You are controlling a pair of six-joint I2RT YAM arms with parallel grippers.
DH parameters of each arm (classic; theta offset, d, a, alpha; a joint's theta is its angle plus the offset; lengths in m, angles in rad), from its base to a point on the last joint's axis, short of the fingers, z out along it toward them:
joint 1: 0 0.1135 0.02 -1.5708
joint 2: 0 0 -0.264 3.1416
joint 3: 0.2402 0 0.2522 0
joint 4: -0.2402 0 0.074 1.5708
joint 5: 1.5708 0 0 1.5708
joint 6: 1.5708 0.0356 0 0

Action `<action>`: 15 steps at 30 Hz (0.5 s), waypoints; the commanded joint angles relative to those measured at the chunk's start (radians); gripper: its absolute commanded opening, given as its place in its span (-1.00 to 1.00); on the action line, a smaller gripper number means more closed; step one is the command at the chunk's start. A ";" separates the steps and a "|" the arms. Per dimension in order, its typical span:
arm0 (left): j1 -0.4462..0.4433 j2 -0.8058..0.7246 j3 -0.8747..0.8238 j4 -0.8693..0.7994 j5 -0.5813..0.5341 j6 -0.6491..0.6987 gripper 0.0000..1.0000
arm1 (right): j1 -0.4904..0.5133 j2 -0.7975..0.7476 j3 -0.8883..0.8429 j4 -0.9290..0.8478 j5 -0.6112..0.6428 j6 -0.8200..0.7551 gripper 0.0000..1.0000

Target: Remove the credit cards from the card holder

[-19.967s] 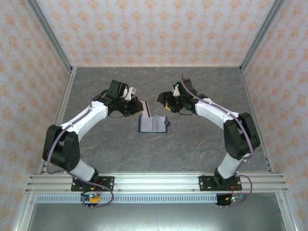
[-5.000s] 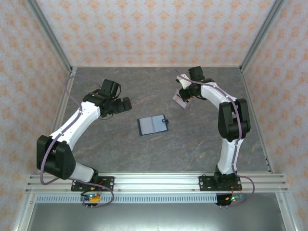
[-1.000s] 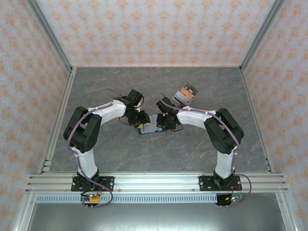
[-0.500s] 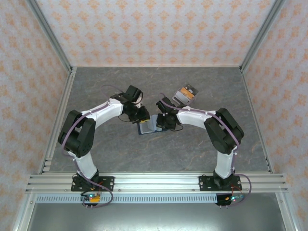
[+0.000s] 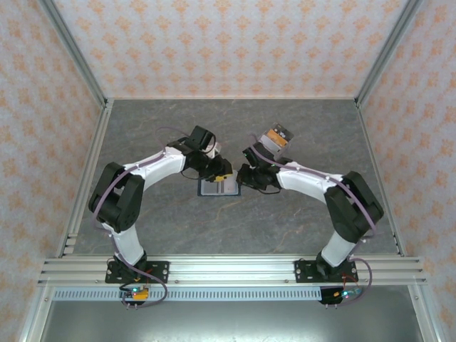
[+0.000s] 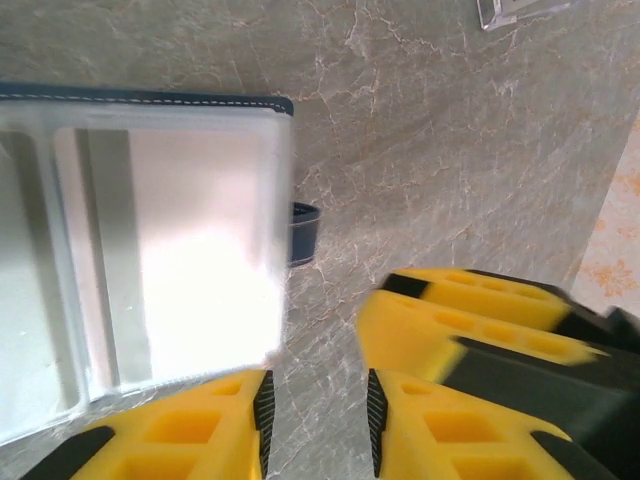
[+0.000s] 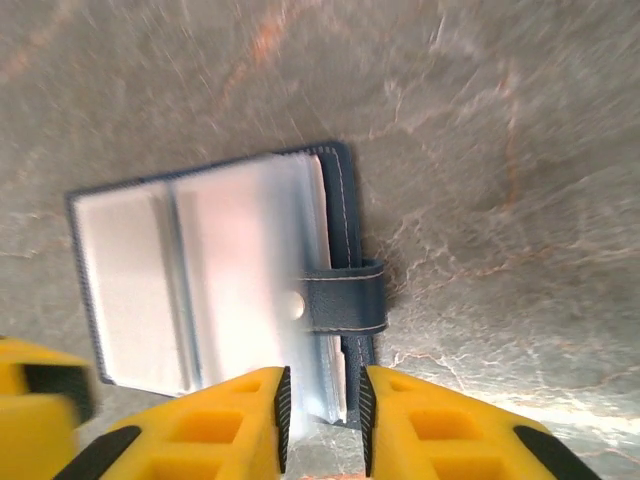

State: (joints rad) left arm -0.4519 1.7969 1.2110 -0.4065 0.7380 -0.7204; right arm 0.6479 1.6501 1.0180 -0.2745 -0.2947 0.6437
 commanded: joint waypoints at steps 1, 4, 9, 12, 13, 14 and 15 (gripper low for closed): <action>-0.003 0.026 0.026 0.008 0.017 -0.006 -0.26 | -0.006 -0.038 -0.027 0.041 0.047 0.012 -0.43; -0.001 0.019 0.033 -0.038 -0.035 0.010 -0.23 | -0.006 -0.031 -0.028 0.050 0.026 0.006 -0.42; 0.021 0.009 0.011 -0.110 -0.165 0.034 -0.30 | 0.016 0.012 0.009 0.033 -0.007 -0.020 -0.40; 0.026 0.023 -0.010 -0.094 -0.162 0.024 -0.37 | 0.034 0.057 0.051 -0.019 0.017 -0.023 -0.45; 0.026 0.027 -0.012 -0.094 -0.165 0.023 -0.39 | 0.037 0.072 0.060 -0.031 0.021 -0.024 -0.46; 0.027 0.031 -0.013 -0.093 -0.173 0.021 -0.41 | 0.040 0.086 0.067 -0.039 0.020 -0.021 -0.48; 0.026 0.035 -0.012 -0.100 -0.186 0.022 -0.42 | 0.039 0.099 0.069 -0.040 0.014 -0.017 -0.48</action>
State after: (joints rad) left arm -0.4290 1.8175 1.2091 -0.4679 0.6109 -0.7067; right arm 0.6804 1.7149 1.0527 -0.2649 -0.2955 0.6315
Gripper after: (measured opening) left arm 0.294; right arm 0.261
